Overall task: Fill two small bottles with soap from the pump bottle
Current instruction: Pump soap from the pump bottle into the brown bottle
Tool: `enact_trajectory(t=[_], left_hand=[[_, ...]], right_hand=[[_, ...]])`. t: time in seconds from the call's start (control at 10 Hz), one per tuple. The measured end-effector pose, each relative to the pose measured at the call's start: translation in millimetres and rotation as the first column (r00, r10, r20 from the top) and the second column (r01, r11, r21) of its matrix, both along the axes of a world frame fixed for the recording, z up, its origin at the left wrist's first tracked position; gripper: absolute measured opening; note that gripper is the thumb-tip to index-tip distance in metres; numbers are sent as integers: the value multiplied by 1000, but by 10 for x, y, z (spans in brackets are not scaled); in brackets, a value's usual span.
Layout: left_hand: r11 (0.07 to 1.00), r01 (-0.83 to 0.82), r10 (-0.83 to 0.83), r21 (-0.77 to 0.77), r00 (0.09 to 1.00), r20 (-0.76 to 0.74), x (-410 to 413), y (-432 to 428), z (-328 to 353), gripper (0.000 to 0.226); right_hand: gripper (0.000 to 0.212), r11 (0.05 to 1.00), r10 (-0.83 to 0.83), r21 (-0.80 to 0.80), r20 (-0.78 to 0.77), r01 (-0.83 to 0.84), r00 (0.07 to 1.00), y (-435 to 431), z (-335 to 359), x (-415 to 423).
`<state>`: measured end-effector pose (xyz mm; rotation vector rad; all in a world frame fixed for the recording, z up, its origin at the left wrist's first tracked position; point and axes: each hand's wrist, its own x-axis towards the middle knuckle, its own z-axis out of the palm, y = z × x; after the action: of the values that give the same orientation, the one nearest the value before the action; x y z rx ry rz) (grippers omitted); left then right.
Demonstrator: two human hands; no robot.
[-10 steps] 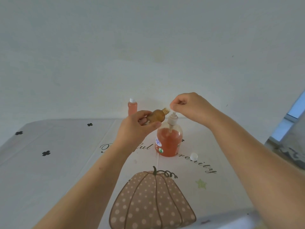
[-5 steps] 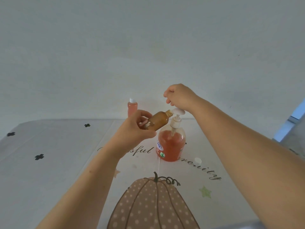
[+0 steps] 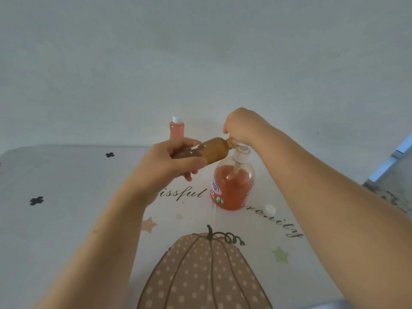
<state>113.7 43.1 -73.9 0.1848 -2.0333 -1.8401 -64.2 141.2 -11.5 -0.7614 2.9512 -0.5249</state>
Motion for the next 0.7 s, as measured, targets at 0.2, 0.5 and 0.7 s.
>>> enact_trajectory(t=[0.2,0.5,0.7], left_hand=[[1000,-1,1,-9,1000,27,-11,-14,-38,21],[999,-32,32,-10,999,21,11,23,-68,38],[999,-37,37,4,998,42,8,37,-69,39]], right_hand=[[37,958,-49,283,11,44,999,-168,-93,-78],[16,996,-66,61,-44,69,997,-69,7,-80],[26,994,-29,105,-2,29,1000,-64,22,-28]])
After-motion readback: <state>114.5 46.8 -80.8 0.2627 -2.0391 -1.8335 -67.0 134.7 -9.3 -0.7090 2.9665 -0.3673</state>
